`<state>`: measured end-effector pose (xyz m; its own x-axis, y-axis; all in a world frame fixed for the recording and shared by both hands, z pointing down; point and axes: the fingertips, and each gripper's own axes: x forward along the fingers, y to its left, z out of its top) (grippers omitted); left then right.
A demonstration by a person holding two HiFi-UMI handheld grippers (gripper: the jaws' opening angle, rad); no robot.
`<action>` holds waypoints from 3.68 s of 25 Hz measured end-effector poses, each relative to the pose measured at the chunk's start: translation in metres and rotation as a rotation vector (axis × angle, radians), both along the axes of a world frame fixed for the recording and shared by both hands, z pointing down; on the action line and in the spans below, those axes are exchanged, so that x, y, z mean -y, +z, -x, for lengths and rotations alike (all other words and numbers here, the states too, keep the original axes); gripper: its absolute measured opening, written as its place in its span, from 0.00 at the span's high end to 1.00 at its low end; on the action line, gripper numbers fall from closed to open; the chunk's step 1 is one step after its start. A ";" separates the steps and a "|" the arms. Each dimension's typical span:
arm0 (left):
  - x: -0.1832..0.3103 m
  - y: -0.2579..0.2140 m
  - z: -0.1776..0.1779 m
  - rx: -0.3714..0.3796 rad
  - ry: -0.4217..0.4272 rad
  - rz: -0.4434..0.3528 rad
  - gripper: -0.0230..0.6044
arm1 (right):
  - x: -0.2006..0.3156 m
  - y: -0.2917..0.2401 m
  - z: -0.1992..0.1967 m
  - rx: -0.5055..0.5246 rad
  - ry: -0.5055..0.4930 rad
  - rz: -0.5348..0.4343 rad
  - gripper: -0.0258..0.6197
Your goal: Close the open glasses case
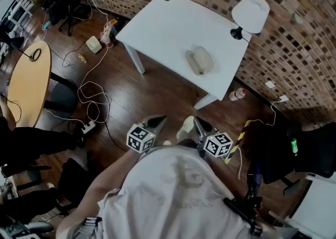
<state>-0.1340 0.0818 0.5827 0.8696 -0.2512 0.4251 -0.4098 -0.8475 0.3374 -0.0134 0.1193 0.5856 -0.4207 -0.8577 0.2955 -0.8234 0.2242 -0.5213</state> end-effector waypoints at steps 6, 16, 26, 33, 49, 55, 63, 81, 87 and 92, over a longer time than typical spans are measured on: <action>0.043 -0.007 -0.019 0.019 -0.036 -0.012 0.95 | 0.060 -0.005 -0.013 0.003 -0.085 -0.010 0.95; 0.087 -0.004 -0.096 0.047 0.039 -0.017 0.95 | 0.105 0.001 -0.078 0.032 -0.071 0.029 0.95; 0.117 -0.005 -0.159 0.095 0.100 -0.015 0.95 | 0.130 0.005 -0.134 0.066 -0.021 0.023 0.95; 0.140 -0.004 -0.173 0.108 0.089 -0.026 0.95 | 0.147 0.006 -0.162 0.072 0.003 0.024 0.95; 0.213 -0.015 -0.167 0.056 0.097 -0.029 0.95 | 0.185 0.003 -0.197 0.063 0.181 0.056 0.95; 0.232 -0.013 -0.149 0.042 0.090 -0.006 0.95 | 0.211 0.007 -0.188 0.037 0.186 0.076 0.95; 0.254 -0.014 -0.141 0.024 0.054 -0.001 0.95 | 0.225 0.032 -0.198 -0.066 0.159 0.158 0.95; 0.266 -0.010 -0.102 0.006 -0.093 0.043 0.95 | 0.283 0.070 -0.218 -0.173 0.050 0.305 0.68; 0.268 -0.012 -0.082 0.006 -0.150 0.048 0.95 | 0.301 0.085 -0.216 -0.094 0.001 0.361 0.72; 0.268 -0.013 -0.075 0.003 -0.166 0.046 0.95 | 0.302 0.083 -0.216 -0.114 -0.027 0.370 0.84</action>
<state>-0.0588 -0.1861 0.5701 0.8163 -0.3715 0.4423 -0.5440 -0.7519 0.3724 0.2026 -0.1831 0.6682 -0.3885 -0.6732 0.6292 -0.8770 0.0605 -0.4768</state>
